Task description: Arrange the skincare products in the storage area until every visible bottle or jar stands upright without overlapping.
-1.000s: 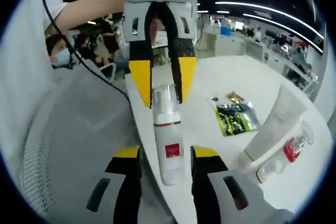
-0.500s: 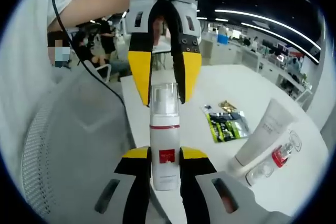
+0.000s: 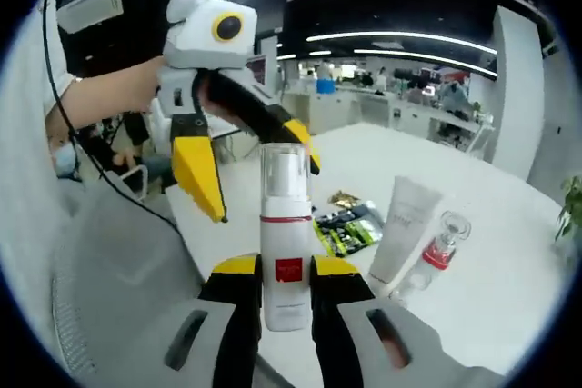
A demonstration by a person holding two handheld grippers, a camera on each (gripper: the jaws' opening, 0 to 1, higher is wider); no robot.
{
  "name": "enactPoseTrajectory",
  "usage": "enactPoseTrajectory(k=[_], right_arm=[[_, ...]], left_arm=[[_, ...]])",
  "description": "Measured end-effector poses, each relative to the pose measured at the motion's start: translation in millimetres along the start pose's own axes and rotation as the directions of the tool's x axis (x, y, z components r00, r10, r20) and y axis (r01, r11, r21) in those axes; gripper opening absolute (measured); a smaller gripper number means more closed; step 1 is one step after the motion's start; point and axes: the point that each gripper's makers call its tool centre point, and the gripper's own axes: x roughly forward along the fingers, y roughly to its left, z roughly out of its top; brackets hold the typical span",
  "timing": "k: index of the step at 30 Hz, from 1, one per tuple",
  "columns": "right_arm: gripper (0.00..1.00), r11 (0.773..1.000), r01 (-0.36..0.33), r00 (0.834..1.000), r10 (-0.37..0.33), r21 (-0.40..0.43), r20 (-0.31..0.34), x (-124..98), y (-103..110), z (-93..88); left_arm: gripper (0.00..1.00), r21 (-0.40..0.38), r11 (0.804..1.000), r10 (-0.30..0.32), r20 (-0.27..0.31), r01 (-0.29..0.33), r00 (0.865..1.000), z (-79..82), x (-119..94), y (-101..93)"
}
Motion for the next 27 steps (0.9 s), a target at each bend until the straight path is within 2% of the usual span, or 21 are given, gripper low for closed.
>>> enactPoseTrajectory(k=[1, 2, 4, 5, 6, 8, 10, 13, 17, 18, 22, 24, 27], right_arm=[[0.2, 0.999, 0.038, 0.999, -0.038, -0.003, -0.005, 0, -5, -0.5], [0.2, 0.998, 0.06, 0.998, -0.06, -0.002, -0.017, 0, -8, -2.4], [0.2, 0.996, 0.094, 0.995, -0.094, -0.004, -0.034, 1, -12, -5.9], [0.2, 0.994, 0.107, 0.994, -0.107, 0.002, -0.032, 1, -14, -5.9], [0.2, 0.993, 0.12, 0.992, -0.119, 0.007, -0.03, 1, -15, -5.5], [0.2, 0.99, 0.142, 0.99, -0.142, -0.004, -0.026, 1, -17, -3.0], [0.2, 0.986, 0.165, 0.986, -0.165, -0.025, -0.013, 0, -18, 1.0], [0.2, 0.983, 0.177, 0.984, -0.177, -0.044, 0.005, 0, -17, 7.1], [0.2, 0.982, 0.181, 0.983, -0.181, -0.06, 0.017, 2, -14, 10.1], [0.2, 0.982, 0.18, 0.984, -0.18, -0.058, 0.017, 3, -13, 9.5], [0.2, 0.982, 0.18, 0.984, -0.18, -0.055, 0.008, 4, -10, 7.0], [0.2, 0.983, 0.178, 0.984, -0.178, -0.053, 0.007, 4, -10, 6.6], [0.2, 0.983, 0.176, 0.984, -0.176, -0.046, 0.004, 4, -9, 5.7]], left_arm=[[0.53, -0.034, 0.999, 0.028, 0.021, -0.028, 0.999, 3.0, 2, -1.2], [0.52, -0.108, 0.992, 0.072, 0.057, -0.066, 0.996, 7.9, 5, 2.2], [0.5, -0.226, 0.969, 0.126, 0.112, -0.098, 0.986, 16.1, 9, 6.9], [0.48, -0.301, 0.944, 0.186, 0.155, -0.133, 0.97, 20.3, 8, 12.9], [0.46, -0.335, 0.93, 0.215, 0.172, -0.148, 0.961, 21.8, 9, 13.9], [0.39, -0.403, 0.893, 0.282, 0.15, -0.202, 0.947, 14.0, 12, 16.7], [0.33, -0.419, 0.876, 0.316, 0.119, -0.241, 0.941, 3.8, 17, 18.6], [0.33, -0.437, 0.864, 0.328, 0.11, -0.251, 0.938, -0.3, 22, 16.0], [0.26, -0.436, 0.843, 0.408, 0.136, -0.315, 0.903, 1.4, 12, 24.6], [0.22, -0.433, 0.843, 0.413, 0.137, -0.321, 0.9, 1.1, 12, 24.5], [0.24, -0.431, 0.839, 0.421, 0.125, -0.333, 0.898, -3.9, 12, 28.4], [0.25, -0.422, 0.84, 0.428, 0.126, -0.342, 0.895, -5.3, 11, 28.7], [0.25, -0.412, 0.846, 0.422, 0.132, -0.338, 0.897, -5.2, 11, 26.8]])
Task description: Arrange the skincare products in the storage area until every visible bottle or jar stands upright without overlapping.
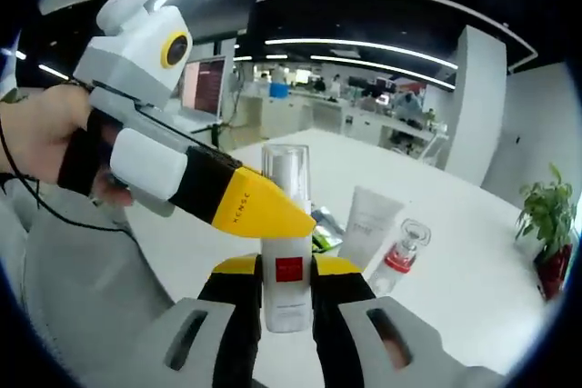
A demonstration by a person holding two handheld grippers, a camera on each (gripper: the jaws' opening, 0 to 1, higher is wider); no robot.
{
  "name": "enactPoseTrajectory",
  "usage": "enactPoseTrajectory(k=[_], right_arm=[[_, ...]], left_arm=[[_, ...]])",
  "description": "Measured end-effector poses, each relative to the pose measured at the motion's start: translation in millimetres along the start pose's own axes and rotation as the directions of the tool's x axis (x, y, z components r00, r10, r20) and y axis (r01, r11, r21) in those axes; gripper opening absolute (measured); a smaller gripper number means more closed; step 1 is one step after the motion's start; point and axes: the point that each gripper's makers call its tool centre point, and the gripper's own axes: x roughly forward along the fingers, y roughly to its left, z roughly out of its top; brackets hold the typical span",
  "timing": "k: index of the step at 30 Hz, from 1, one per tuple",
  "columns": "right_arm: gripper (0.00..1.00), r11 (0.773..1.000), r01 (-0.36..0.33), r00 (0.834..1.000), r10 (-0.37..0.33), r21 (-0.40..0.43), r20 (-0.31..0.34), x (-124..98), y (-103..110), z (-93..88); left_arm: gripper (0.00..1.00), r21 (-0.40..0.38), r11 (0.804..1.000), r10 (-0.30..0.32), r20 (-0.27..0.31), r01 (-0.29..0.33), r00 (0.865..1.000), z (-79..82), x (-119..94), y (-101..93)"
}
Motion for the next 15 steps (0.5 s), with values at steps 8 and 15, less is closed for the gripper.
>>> enactPoseTrajectory(k=[8, 15], right_arm=[[0.2, 1.0, -0.026, 1.0, 0.025, 0.018, 0.013, 0.3, 3.2, 0.5], [0.21, 0.995, -0.102, 0.995, 0.102, -0.002, 0.005, 0.4, 9.3, -7.4]], left_arm=[[0.24, 0.027, 0.998, -0.051, -0.018, 0.052, 0.999, 0.5, -0.8, -1.9], [0.22, 0.154, 0.98, -0.117, -0.08, 0.128, 0.99, -5.9, 1.4, -7.0]])
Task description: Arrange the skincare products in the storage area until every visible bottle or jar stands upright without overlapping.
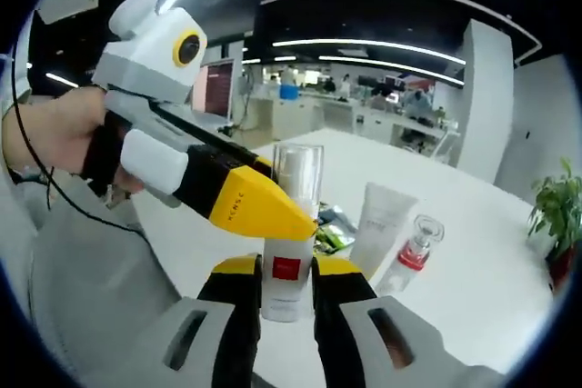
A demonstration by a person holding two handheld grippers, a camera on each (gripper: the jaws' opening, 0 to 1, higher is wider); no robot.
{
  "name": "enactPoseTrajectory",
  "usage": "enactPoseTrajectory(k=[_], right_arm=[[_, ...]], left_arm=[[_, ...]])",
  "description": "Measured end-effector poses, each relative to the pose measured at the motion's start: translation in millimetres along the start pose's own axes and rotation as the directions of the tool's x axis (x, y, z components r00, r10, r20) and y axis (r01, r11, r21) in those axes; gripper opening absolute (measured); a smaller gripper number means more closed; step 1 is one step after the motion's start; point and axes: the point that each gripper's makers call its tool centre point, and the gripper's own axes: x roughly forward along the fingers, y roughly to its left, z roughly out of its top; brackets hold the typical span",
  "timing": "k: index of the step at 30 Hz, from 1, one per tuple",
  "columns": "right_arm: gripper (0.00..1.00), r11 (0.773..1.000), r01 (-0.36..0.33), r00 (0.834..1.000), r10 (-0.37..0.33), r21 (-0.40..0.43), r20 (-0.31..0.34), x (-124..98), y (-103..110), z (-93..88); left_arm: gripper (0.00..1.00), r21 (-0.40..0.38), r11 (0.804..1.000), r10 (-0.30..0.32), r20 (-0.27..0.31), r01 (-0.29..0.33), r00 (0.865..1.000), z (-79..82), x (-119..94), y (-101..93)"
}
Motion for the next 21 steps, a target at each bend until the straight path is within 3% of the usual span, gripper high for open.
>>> enactPoseTrajectory(k=[3, 6, 11, 21], right_arm=[[0.25, 1.0, 0.003, 1.0, -0.003, 0.011, -0.006, -2, -3, -4.3], [0.29, 1.0, 0.021, 0.999, -0.02, 0.013, -0.034, -4, -8, -12.6], [0.32, 0.998, 0.049, 0.997, -0.046, 0.041, -0.068, -8, -17, -24.7], [0.43, 0.991, 0.101, 0.988, -0.089, 0.088, -0.129, -13, -32, -42.0]], left_arm=[[0.22, 0.018, 0.999, -0.041, -0.01, 0.041, 0.999, -1.8, 3, -5.5], [0.22, 0.097, 0.992, -0.074, -0.036, 0.078, 0.997, -2.9, 9, -8.6], [0.22, 0.164, 0.982, -0.086, -0.065, 0.096, 0.994, -4.7, 20, -2.0], [0.22, 0.196, 0.971, -0.117, -0.114, 0.137, 0.987, -19.0, 42, 12.2]])
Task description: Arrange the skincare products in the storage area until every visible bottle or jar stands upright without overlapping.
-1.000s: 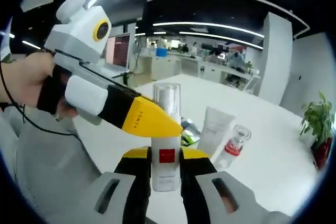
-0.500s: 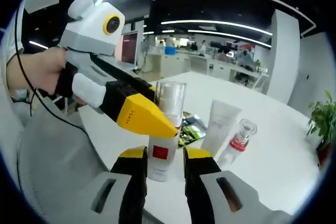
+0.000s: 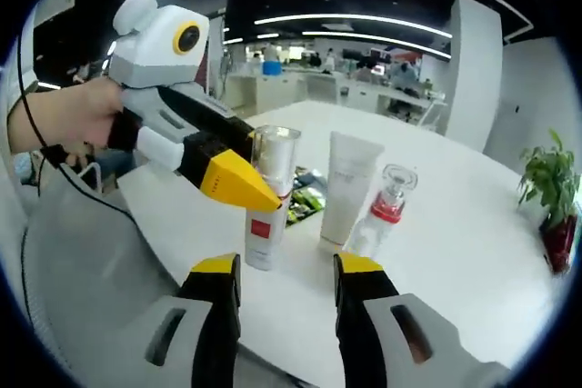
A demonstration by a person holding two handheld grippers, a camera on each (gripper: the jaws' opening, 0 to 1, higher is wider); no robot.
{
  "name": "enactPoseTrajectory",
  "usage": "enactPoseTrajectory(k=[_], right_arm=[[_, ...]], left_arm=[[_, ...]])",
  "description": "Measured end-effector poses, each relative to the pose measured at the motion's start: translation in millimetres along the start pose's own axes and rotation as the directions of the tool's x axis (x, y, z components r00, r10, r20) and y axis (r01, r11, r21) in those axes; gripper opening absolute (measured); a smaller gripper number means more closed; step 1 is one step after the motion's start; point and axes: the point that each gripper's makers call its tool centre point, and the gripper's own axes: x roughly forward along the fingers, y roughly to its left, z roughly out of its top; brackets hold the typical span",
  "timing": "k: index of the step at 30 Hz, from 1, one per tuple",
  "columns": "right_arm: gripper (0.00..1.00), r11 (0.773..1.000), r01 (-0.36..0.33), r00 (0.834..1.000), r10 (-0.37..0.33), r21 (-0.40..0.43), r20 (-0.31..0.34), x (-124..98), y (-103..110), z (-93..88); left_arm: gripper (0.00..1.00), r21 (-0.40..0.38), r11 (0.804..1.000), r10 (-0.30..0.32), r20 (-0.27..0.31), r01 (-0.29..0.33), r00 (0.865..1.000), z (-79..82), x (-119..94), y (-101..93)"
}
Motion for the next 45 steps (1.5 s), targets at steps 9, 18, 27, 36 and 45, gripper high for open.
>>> enactPoseTrajectory(k=[9, 18, 27, 36, 45], right_arm=[[0.65, 0.995, 0.062, 0.997, -0.058, 0.081, -0.047, 3, -15, -12.5], [0.78, 0.986, 0.078, 0.994, -0.065, 0.15, -0.087, 5, -19, -21.7], [0.79, 0.982, 0.08, 0.992, -0.062, 0.169, -0.111, 6, -19, -26.8], [0.78, 0.979, 0.089, 0.992, -0.071, 0.182, -0.103, 5, -21, -26.7], [0.85, 0.975, 0.076, 0.995, -0.06, 0.207, -0.085, 6, -20, -24.0]], left_arm=[[0.22, 0.067, 0.997, -0.029, 0.001, 0.028, 1.0, -15.9, 23, 14.2], [0.22, 0.147, 0.986, -0.078, 0.008, 0.076, 0.997, -34.2, 41, 26.8], [0.21, 0.185, 0.975, -0.129, 0.04, 0.12, 0.991, -40.7, 59, 35.5], [0.2, 0.259, 0.951, -0.186, 0.039, 0.17, 0.982, -46.0, 70, 32.0], [0.19, 0.24, 0.951, -0.214, 0.056, 0.195, 0.975, -48.2, 76, 31.9]])
